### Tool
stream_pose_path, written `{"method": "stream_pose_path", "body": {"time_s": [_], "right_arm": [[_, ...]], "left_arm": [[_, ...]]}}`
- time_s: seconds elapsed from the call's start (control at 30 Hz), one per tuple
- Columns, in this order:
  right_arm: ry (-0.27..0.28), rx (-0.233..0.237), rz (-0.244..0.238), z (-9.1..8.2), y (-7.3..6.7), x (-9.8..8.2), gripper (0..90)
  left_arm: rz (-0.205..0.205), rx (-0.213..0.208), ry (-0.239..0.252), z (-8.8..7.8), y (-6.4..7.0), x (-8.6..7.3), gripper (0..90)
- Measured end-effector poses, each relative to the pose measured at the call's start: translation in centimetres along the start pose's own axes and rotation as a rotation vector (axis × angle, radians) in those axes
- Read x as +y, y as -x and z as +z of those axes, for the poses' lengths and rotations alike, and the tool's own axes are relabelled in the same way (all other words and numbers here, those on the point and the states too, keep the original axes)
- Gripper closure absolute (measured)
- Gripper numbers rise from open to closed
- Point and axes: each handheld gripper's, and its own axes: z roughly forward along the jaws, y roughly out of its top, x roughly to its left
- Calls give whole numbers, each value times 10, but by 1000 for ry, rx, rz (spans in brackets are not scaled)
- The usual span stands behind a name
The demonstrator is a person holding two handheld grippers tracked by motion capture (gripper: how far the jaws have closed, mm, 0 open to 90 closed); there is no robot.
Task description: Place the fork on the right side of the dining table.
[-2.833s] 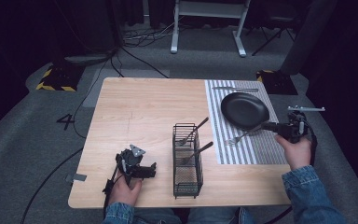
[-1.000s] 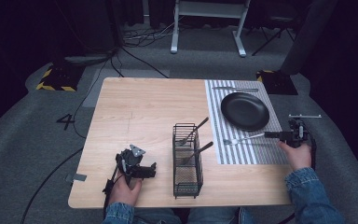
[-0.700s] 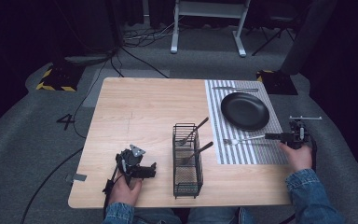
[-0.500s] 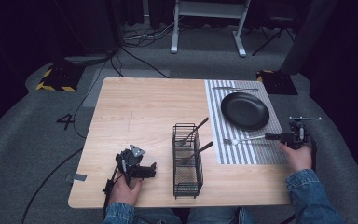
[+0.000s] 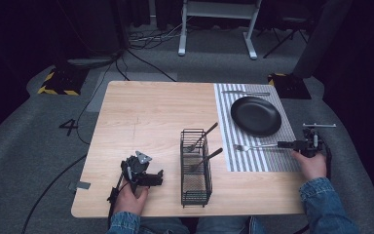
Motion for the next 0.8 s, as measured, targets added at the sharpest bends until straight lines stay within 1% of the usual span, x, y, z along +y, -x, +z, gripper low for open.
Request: {"method": "stream_pose_path", "body": {"time_s": [0.2, 0.27, 0.4, 0.6, 0.8], "right_arm": [[2, 3, 9, 1, 4, 0, 553], [7, 23, 19, 2, 5, 1, 553], [12, 26, 16, 2, 4, 1, 550], [31, 19, -7, -2, -1, 2, 539], [61, 18, -52, -12, -12, 4, 519]], "left_arm": [[0, 0, 0, 0, 0, 0, 2], [0, 0, 0, 0, 0, 0, 2], [0, 0, 0, 0, 0, 0, 2], [0, 0, 0, 0, 0, 0, 2], [0, 0, 0, 0, 0, 0, 2]]}}
